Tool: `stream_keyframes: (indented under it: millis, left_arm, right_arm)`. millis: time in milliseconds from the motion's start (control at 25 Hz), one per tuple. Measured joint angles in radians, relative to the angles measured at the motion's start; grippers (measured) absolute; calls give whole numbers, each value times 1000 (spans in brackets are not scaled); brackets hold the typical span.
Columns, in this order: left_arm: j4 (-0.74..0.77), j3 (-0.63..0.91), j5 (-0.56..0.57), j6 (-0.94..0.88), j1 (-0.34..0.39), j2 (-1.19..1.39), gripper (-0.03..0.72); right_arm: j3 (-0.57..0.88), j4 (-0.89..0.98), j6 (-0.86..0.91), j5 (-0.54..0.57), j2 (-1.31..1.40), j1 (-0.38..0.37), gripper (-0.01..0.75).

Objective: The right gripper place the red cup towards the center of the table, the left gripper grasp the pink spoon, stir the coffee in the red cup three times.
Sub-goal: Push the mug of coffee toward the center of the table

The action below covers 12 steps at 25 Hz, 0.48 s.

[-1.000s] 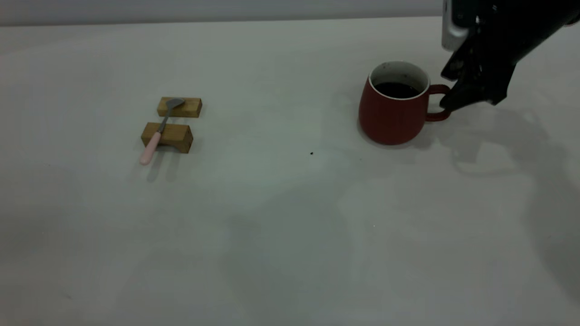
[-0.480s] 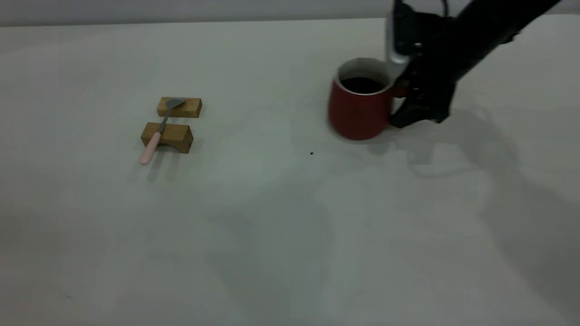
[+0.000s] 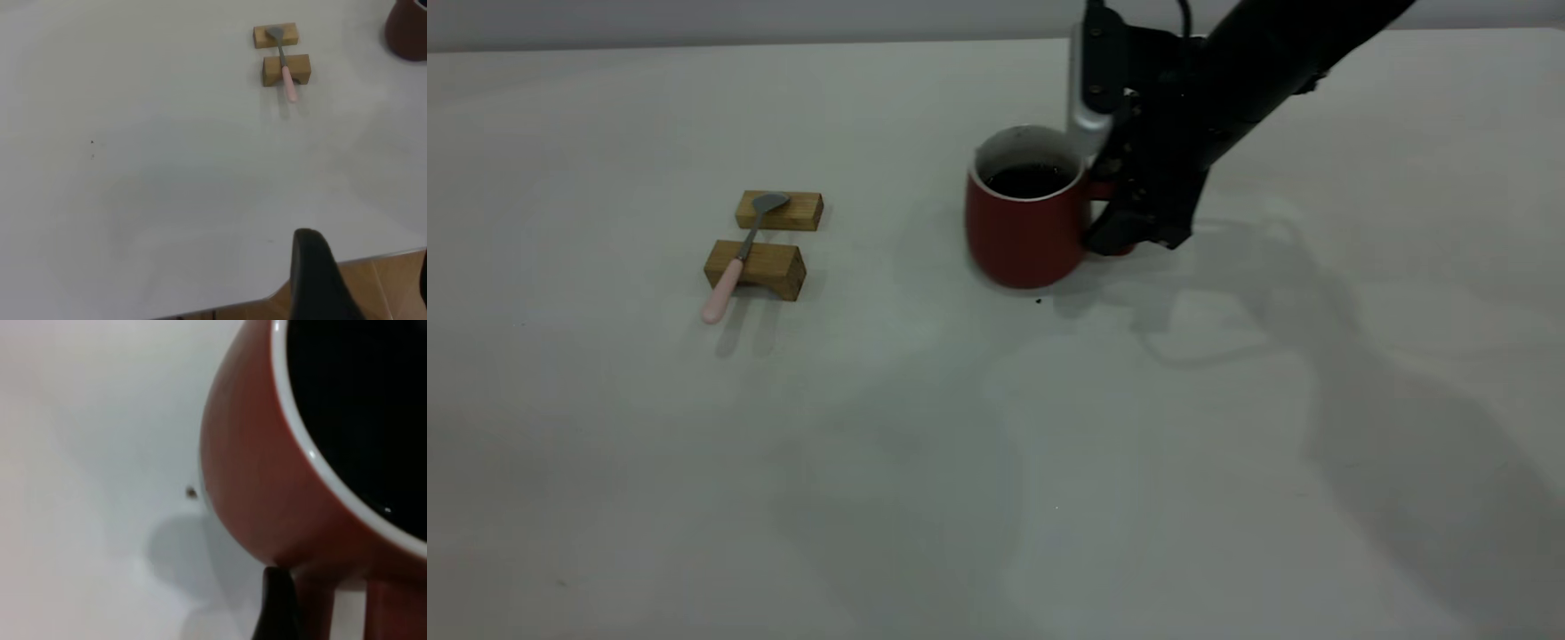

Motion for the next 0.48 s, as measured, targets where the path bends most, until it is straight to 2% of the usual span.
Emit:
stream_keyframes:
  millis: [240, 480]
  left_arm:
    - [0, 0, 0, 1, 0, 0, 448]
    - [0, 0, 0, 0, 0, 0, 448]
  right_arm:
    - [-1, 1, 44, 44, -9, -4, 587]
    - [2, -100, 320, 235, -128, -102, 587]
